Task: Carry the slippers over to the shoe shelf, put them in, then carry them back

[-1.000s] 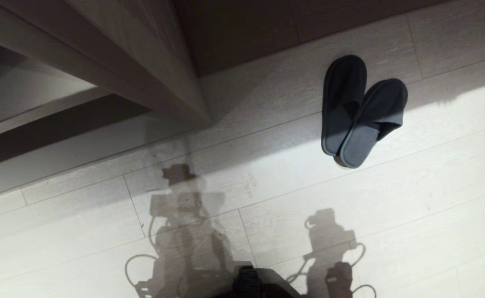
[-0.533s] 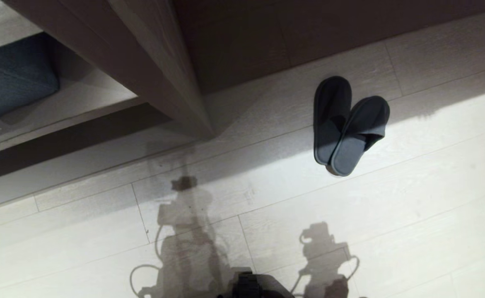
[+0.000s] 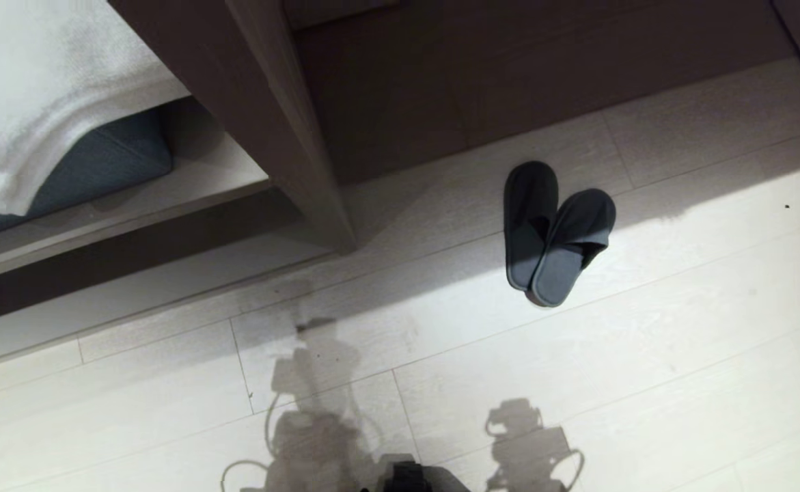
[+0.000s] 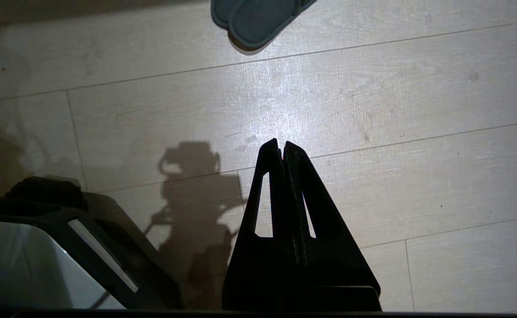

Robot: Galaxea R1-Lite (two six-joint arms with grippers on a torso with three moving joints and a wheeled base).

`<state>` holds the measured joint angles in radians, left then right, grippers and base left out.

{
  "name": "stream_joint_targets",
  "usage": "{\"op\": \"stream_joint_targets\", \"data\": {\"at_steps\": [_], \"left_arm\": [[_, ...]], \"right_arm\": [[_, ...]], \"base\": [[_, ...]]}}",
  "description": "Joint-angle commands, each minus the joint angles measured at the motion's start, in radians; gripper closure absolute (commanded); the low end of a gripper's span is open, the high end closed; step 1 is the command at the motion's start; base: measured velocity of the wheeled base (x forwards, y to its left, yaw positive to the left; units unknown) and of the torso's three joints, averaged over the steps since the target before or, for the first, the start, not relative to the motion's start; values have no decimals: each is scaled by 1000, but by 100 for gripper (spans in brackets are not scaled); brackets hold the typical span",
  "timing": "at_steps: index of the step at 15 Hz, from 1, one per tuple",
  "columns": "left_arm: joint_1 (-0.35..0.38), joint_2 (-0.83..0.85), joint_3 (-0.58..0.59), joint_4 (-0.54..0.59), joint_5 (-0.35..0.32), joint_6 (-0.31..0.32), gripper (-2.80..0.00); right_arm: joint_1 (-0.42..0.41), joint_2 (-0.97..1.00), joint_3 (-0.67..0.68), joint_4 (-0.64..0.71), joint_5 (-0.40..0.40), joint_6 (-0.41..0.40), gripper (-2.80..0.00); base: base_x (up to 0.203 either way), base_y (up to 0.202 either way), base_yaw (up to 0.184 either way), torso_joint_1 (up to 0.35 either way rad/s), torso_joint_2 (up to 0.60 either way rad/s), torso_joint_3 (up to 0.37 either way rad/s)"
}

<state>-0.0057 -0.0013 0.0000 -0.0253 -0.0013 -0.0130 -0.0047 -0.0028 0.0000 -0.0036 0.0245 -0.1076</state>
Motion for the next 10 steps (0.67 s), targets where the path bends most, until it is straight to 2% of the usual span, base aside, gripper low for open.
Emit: {"op": "stream_joint_targets", "data": {"at_steps": [1,10], "left_arm": [[0,1,8,-1,0,-1,0],[0,1,8,-1,1,-1,0]], "right_arm": [[0,4,0,-1,0,-1,0],[0,4,0,-1,0,0,0]], "base": [[0,0,0,8,2,203],[0,0,0,1,2,198]]}}
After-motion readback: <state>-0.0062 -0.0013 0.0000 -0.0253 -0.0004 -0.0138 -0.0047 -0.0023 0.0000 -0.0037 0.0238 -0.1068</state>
